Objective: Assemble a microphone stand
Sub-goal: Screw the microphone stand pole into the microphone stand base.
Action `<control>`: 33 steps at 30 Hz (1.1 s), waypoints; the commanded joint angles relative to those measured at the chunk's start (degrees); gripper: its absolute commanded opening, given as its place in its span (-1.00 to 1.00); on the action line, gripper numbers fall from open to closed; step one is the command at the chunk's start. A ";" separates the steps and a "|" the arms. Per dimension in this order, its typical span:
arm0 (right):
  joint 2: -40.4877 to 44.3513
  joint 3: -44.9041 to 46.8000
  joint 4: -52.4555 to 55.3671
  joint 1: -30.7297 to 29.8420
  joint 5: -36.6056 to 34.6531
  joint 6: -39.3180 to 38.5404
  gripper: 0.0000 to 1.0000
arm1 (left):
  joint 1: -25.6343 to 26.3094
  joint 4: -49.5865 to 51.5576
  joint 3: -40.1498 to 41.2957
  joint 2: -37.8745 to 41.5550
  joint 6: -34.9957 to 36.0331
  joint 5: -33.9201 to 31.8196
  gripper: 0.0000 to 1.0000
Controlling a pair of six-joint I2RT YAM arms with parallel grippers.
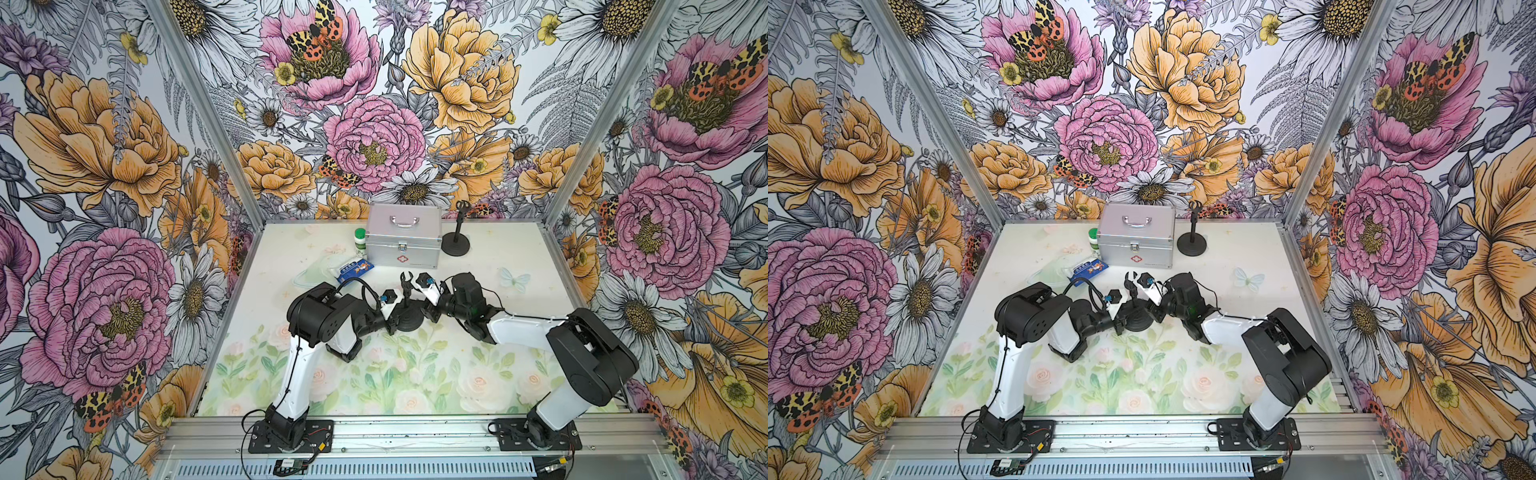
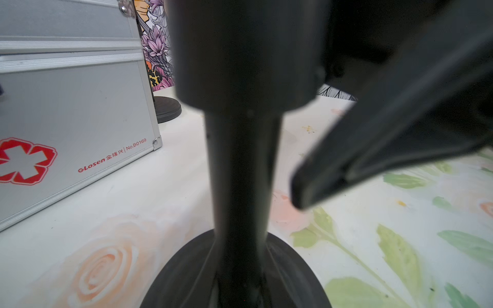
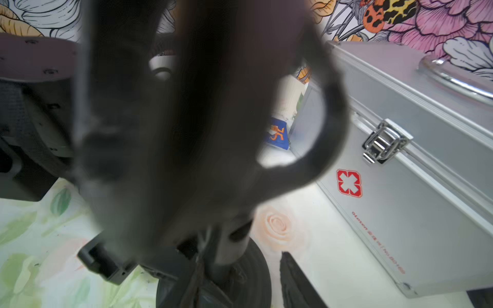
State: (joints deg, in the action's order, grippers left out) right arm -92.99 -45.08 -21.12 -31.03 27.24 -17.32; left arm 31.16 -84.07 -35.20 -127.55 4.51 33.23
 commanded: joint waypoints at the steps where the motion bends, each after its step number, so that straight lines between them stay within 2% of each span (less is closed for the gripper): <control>1: -0.17 -5.98 17.18 1.53 13.75 -12.69 -0.05 | 1.19 3.15 1.42 -3.60 0.06 0.76 -0.57; 5: -2.94 -12.38 22.26 2.65 17.48 -15.95 -0.04 | 1.14 3.17 1.78 -2.93 0.04 0.72 -0.57; 9: -5.03 -15.69 22.48 3.58 20.54 -15.84 -0.05 | 1.15 3.16 1.63 -3.20 0.06 0.93 -0.58; 12: -6.23 -17.76 22.46 4.19 23.21 -14.90 -0.13 | 1.18 3.21 2.14 -2.75 0.06 0.67 -0.57; 15: -6.85 -18.64 22.79 4.45 23.34 -14.58 -0.50 | 1.20 3.16 1.55 -3.58 -0.13 1.03 -0.57; 18: -6.65 -17.83 22.62 4.49 19.72 -13.26 -0.81 | 1.22 3.18 1.79 -3.02 -0.07 0.70 -0.57; 19: -6.36 -17.22 22.27 4.18 16.96 -11.94 -0.96 | 1.26 3.19 1.81 -3.29 -0.03 0.84 -0.58; 21: -5.23 -14.61 18.67 2.71 7.79 -6.63 -1.00 | 1.32 3.22 1.35 -3.80 -0.20 1.05 -0.57; 23: -3.14 -7.82 7.22 -0.75 -9.30 3.45 -1.00 | 1.37 3.14 1.14 -3.75 -0.34 1.02 -0.57; 25: -1.02 1.52 -6.81 -6.15 -31.26 14.20 -1.00 | 1.36 3.17 1.13 -3.80 -0.34 0.91 -0.57; 27: -1.05 7.40 -15.08 -12.08 -51.75 22.29 -1.00 | 1.45 3.16 1.02 -4.12 -0.30 1.00 -0.57; 28: -2.04 8.72 -17.62 -13.99 -57.60 24.84 -1.00 | 1.45 3.14 0.92 -4.13 -0.37 1.04 -0.58; 30: -3.60 8.50 -17.20 -16.22 -57.70 26.63 -1.00 | 1.49 3.19 1.09 -3.77 -0.50 0.88 -0.57; 33: -4.59 7.59 -17.69 -16.12 -50.03 24.73 -1.00 | 1.92 3.19 1.10 -4.25 -0.40 1.08 -0.57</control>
State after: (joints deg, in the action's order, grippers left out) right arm -93.97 -39.13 -40.01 -47.64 -13.50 4.73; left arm 31.22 -84.07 -35.24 -127.59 4.75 32.91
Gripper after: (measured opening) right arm 0.234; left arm 0.214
